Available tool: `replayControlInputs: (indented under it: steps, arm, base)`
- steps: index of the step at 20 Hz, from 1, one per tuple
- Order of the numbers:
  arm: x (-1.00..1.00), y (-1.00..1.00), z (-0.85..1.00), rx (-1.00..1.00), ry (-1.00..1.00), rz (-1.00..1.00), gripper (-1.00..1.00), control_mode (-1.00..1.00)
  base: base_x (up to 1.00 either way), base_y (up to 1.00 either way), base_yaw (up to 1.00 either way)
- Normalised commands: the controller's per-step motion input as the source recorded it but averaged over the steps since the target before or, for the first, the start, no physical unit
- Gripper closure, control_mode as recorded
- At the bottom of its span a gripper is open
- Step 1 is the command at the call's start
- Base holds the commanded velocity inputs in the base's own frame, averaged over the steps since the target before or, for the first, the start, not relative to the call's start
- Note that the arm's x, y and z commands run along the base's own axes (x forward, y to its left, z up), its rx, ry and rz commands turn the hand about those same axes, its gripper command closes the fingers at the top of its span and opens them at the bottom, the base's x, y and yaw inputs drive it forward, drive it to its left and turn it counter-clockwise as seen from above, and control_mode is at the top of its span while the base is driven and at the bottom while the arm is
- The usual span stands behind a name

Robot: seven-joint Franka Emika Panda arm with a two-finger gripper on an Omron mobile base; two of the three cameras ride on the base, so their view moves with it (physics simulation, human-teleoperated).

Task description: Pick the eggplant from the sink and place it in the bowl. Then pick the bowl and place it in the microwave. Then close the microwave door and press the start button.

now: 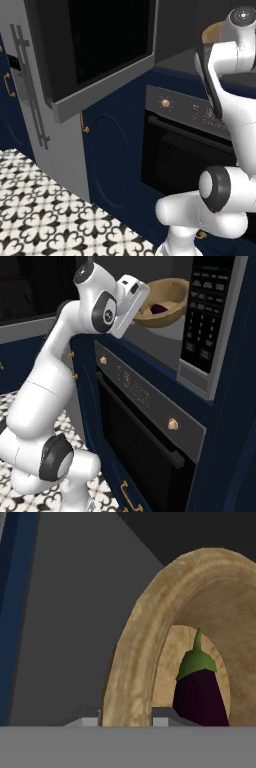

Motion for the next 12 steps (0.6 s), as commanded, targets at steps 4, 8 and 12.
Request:
replayControlInputs:
  steps: [4, 8, 12]
  arm:
    - [0.53, -0.44, 0.0, 0.0, 0.06, -0.02, 1.0, -1.0]
    - [0.46, -0.54, -0.08, 0.0, 0.11, 0.0, 1.0, -1.0]
    - [0.32, -0.41, -0.27, 0.0, 0.06, 0.0, 1.0, -1.0]
  base:
    - [0.0, 0.0, 0.0]
    - [0.0, 0.0, 0.0]
    - [0.0, 0.0, 0.0]
